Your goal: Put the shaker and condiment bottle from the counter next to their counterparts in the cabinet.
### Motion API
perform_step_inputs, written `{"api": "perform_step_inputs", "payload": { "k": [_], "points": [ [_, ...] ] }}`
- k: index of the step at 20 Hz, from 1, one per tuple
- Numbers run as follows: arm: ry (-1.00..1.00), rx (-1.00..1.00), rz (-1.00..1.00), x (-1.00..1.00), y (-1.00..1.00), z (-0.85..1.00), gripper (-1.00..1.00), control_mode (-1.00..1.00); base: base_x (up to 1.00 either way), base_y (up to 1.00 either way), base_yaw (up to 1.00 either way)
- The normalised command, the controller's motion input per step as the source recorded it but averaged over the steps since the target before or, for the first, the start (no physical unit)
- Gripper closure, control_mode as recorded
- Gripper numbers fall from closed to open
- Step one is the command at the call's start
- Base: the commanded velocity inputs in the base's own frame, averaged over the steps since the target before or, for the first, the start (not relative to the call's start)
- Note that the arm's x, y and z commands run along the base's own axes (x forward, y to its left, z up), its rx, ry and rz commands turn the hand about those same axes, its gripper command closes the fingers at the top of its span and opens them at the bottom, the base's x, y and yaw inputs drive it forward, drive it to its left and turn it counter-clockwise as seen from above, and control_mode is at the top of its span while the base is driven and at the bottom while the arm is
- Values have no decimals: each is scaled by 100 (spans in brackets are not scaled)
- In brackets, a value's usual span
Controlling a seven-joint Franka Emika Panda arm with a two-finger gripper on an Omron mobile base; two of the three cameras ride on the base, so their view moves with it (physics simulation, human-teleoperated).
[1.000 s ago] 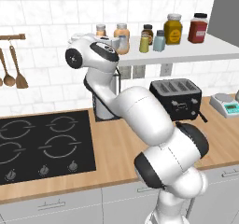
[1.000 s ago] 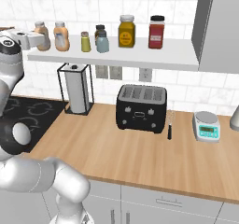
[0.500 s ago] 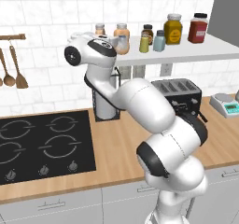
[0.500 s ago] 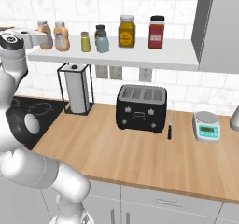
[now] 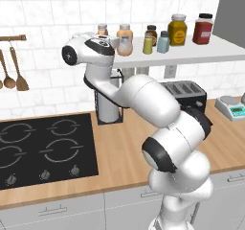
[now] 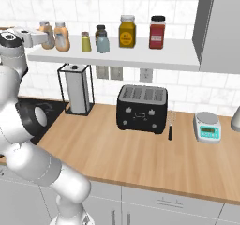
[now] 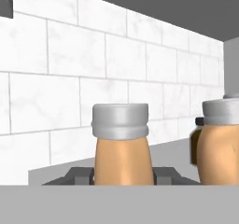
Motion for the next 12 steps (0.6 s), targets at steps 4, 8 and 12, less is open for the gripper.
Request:
{"api": "perform_step_inputs", "payload": {
  "k": [4,8,12],
  "points": [
    [0,0,-9,22,-14,-25,100,-100,0,0,0],
    [-1,0,-3,10,-36,-29,100,-100,0,0,0],
    [-2,0,0,1,-29,-37,-100,-100,0,0,0]
  ]
}}
